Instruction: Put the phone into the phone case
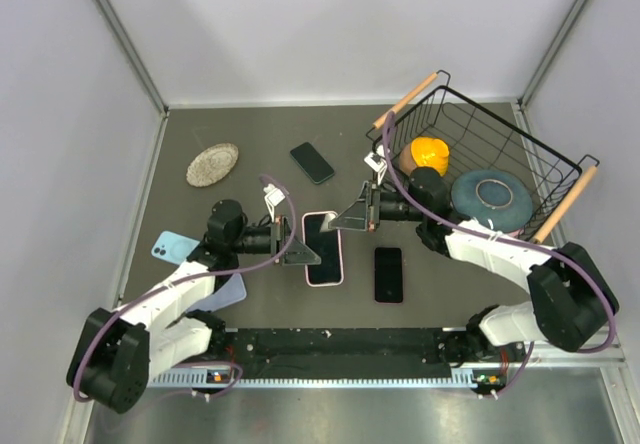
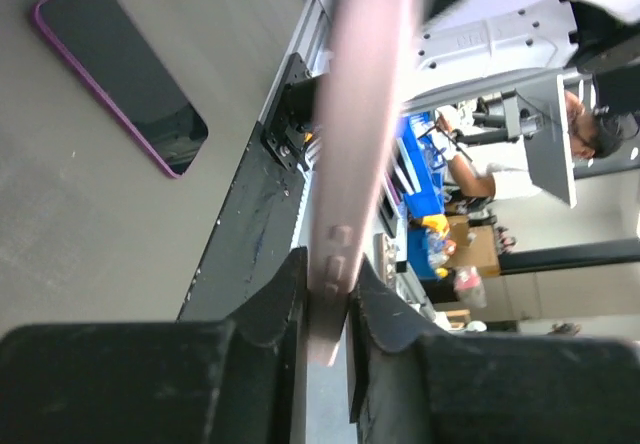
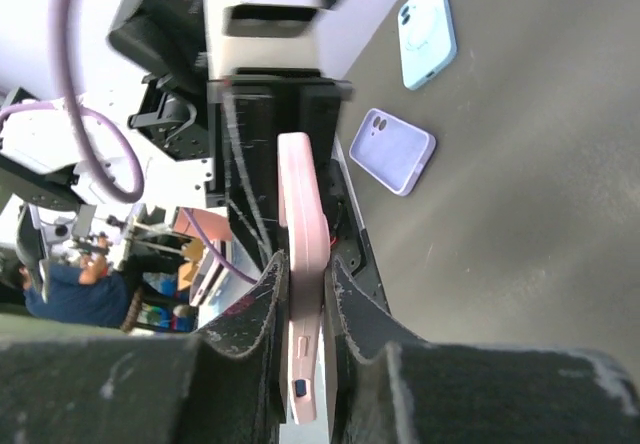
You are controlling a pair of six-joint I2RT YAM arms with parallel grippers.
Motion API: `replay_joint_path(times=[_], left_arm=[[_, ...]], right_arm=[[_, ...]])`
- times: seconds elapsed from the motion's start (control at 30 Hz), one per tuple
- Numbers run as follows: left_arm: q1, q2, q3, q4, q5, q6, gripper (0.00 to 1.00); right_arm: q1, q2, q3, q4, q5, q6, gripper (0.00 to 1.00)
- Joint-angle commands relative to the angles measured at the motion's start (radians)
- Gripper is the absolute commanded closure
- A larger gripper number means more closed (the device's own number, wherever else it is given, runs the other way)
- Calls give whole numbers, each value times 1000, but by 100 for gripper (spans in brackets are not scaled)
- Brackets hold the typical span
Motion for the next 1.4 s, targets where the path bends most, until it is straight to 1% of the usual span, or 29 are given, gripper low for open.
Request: replay_joint_path(times=[0.0, 0.03, 0.13, 0.17, 0.23, 0.27, 0.3, 0.37, 0.4, 0.43, 0.5, 0.53, 0.57, 0.6, 0.63, 0.67, 0.73, 0.77, 0.8, 0.87, 0.97, 1.07, 1.17, 1.27, 1.37], left_arm=[[5, 42, -23, 159, -15, -61, 97], [5, 45, -17, 145, -15, -57, 100], [5, 48, -5, 78, -29, -24, 100], [6, 45, 3, -11, -40, 18, 100], [2, 45, 45, -124, -95, 87, 100], [2, 46, 52, -164, -101, 129, 100], [2, 46, 55, -181, -107, 134, 100], [2, 51, 61, -212, -135, 150, 100], [0, 52, 76, -276, -174, 164, 100], [-3, 61, 88, -309, -193, 196, 100], [-3, 75, 96, -335, -207, 212, 100], [-3, 77, 95, -324, -193, 207, 100], [-3, 75, 89, -300, -183, 197, 100], [-3, 69, 79, -263, -176, 181, 100], [-3, 63, 79, -252, -175, 165, 100], [-3, 57, 79, -242, -175, 155, 100], [-3, 29, 81, -208, -175, 132, 100], [-3, 20, 82, -197, -173, 125, 100], [-3, -1, 81, -186, -175, 117, 100], [-1, -24, 84, -169, -179, 102, 100], [-1, -69, 87, -151, -201, 80, 100], [-1, -121, 82, -125, -231, 54, 100], [-1, -138, 78, -84, -244, 28, 100], [-1, -138, 64, -38, -247, 6, 100], [0, -136, 40, 14, -255, -9, 100]], right_arm=[[12, -41, 22, 105, -50, 47, 82], [10, -47, 27, 72, -37, 38, 72], [10, -59, 49, 6, 0, -11, 61], [12, -59, 54, -11, 3, -25, 60], [10, -56, 57, 11, 5, -17, 61], [10, -55, 60, 28, 8, -8, 63], [10, -52, 69, 22, 14, -11, 72], [10, -52, 79, -23, 32, -37, 85], [10, -53, 91, -39, 46, -48, 95], [12, -55, 93, -48, 49, -56, 99], [23, -58, 105, -89, 72, -77, 100], [29, -61, 118, -140, 83, -141, 100], [42, -61, 157, -262, 97, -186, 100], [56, -62, 169, -301, 123, -220, 100], [75, -66, 175, -323, 125, -249, 98], [76, -67, 168, -329, 115, -244, 80], [76, -84, 139, -269, 66, -211, 57], [76, -92, 99, -242, 51, -195, 40], [76, -98, 77, -182, 33, -177, 34], [76, -116, 24, -166, 20, -151, 27], [75, -142, -38, -163, 23, -146, 22], [75, -158, -85, -151, 19, -136, 19], [78, -159, -111, -113, 3, -116, 19], [98, -145, -131, -15, -3, -67, 19], [116, -132, -125, 13, 0, -51, 21]])
